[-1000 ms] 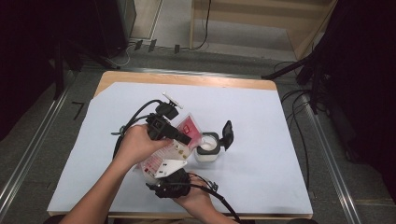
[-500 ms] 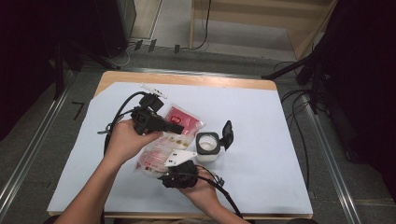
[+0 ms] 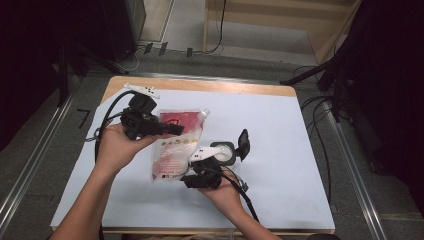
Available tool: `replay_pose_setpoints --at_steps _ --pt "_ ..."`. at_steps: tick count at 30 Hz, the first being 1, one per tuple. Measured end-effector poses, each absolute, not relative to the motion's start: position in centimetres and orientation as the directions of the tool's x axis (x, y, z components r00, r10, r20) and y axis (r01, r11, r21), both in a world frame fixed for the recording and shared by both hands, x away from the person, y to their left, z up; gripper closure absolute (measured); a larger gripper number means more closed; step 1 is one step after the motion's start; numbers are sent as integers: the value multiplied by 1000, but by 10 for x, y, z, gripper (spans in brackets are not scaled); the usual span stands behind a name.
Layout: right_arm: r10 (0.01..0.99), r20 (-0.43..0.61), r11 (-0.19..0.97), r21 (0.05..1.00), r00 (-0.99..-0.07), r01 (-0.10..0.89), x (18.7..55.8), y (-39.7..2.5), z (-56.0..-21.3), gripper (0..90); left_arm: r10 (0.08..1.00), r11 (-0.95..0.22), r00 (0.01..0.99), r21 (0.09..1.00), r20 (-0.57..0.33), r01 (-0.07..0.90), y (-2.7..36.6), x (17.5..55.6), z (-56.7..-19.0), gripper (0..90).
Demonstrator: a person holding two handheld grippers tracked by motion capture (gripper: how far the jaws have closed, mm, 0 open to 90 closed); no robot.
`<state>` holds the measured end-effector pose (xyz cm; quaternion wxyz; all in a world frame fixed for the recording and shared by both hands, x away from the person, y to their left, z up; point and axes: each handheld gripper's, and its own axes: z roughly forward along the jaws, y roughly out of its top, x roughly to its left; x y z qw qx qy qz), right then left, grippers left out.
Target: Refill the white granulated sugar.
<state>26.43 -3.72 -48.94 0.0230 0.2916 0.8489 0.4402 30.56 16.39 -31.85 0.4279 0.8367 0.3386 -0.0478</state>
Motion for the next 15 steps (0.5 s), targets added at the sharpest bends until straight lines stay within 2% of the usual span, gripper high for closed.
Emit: replay_pose_setpoints --at_steps 5,10,15 --pt "499 283 453 721 -819 524 270 -43 -489 482 516 -372 769 710 -377 598 173 306 -314 900" --pt "471 265 470 732 -841 494 266 -47 -484 480 544 -338 763 742 -348 579 182 308 -308 900" --pt "441 228 474 763 -868 440 261 -53 -477 479 583 -342 755 753 -299 562 191 319 -317 900"
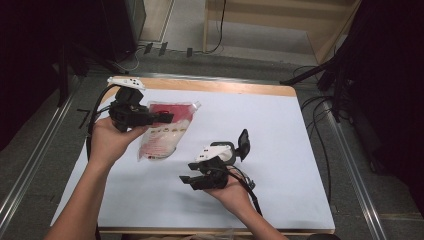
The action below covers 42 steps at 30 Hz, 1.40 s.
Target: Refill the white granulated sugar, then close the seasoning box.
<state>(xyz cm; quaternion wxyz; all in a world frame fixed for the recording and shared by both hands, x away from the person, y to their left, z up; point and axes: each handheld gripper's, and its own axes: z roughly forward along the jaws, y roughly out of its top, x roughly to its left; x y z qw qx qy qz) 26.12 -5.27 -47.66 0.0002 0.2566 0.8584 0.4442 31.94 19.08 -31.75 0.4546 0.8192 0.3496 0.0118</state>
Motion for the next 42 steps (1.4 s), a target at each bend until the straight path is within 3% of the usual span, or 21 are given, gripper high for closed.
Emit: replay_pose_setpoints --at_steps 13,28,38,42 --pt "479 208 464 765 -853 448 258 -81 -463 479 613 -251 715 776 -335 578 201 339 -332 900" --pt "498 222 434 773 -838 463 247 -108 -454 481 623 -261 718 782 -310 565 178 369 -373 898" --pt "483 205 452 775 -852 442 248 -106 -452 482 627 -235 705 784 -330 575 195 364 -376 884" --pt "486 184 469 770 -854 433 247 -105 -451 482 633 -217 693 780 -345 587 203 360 -377 841"
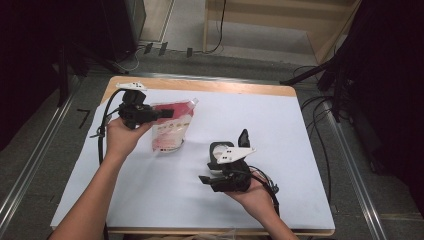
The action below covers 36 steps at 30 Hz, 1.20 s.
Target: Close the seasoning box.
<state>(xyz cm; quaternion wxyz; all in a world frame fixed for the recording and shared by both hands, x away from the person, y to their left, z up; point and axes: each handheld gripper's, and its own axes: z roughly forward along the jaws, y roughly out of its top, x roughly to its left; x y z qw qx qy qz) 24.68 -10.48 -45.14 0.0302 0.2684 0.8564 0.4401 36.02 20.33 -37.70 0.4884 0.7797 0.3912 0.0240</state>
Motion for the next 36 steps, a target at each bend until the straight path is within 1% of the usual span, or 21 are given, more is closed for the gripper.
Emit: replay_pose_setpoints --at_steps 6,9,13,15,18,20,22,24,29,31,36 --pt "483 199 466 766 -853 443 246 -106 -452 485 643 -210 681 774 -351 598 214 354 -378 801" --pt "475 204 463 769 -856 440 248 -106 -451 489 652 -226 680 769 -336 597 217 350 -378 776" --pt "471 205 462 771 -858 438 250 -106 -449 502 663 -239 677 767 -319 595 219 347 -379 725" --pt "471 205 463 770 -858 438 252 -106 -448 510 653 -237 677 758 -339 607 221 345 -380 686" --pt "477 209 456 771 -854 444 253 -109 -445 534 656 -225 674 765 -340 604 224 341 -380 660" --pt "472 212 452 775 -856 441 253 -112 -443 558 660 -227 664 748 -353 623 226 340 -380 617" --pt "475 210 452 775 -855 442 253 -114 -441 581 664 -241 667 749 -338 618 227 338 -379 607" --pt "477 215 448 775 -852 446 254 -117 -439 610 667 -241 664 744 -339 622 227 336 -378 572" --pt "471 214 440 784 -856 438 254 -122 -432 712 688 -246 654 747 -314 617 227 329 -374 485" --pt "474 226 434 781 -851 449 256 -124 -429 752 695 -255 653 746 -301 615 227 327 -373 470" --pt "474 263 423 769 -840 479 259 -130 -424 862 690 -256 656 745 -306 616 229 321 -372 451"
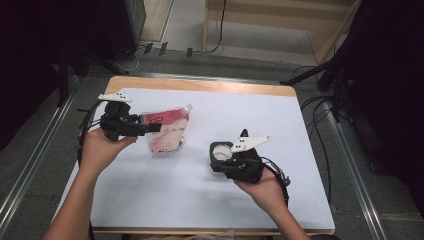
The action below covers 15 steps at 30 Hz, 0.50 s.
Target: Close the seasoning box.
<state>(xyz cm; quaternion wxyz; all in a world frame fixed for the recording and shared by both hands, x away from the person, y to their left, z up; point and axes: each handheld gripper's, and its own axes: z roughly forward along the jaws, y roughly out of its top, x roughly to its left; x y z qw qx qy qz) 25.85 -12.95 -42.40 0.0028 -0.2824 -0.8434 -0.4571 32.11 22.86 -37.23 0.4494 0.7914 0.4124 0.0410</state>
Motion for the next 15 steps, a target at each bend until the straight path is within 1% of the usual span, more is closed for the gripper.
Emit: replay_pose_setpoints --at_steps 3,5,9,15 --pt "477 285 415 761 -832 498 261 -134 -420 900 681 -272 663 733 -312 624 230 318 -372 450" --pt "485 287 412 758 -826 505 262 -138 -416 900 670 -288 669 717 -322 635 231 316 -374 447" --pt "500 284 401 761 -818 509 267 -143 -406 900 680 -314 674 718 -287 622 233 310 -377 446" --pt "506 275 399 766 -818 504 272 -150 -394 900 685 -293 669 732 -288 615 239 308 -376 443"
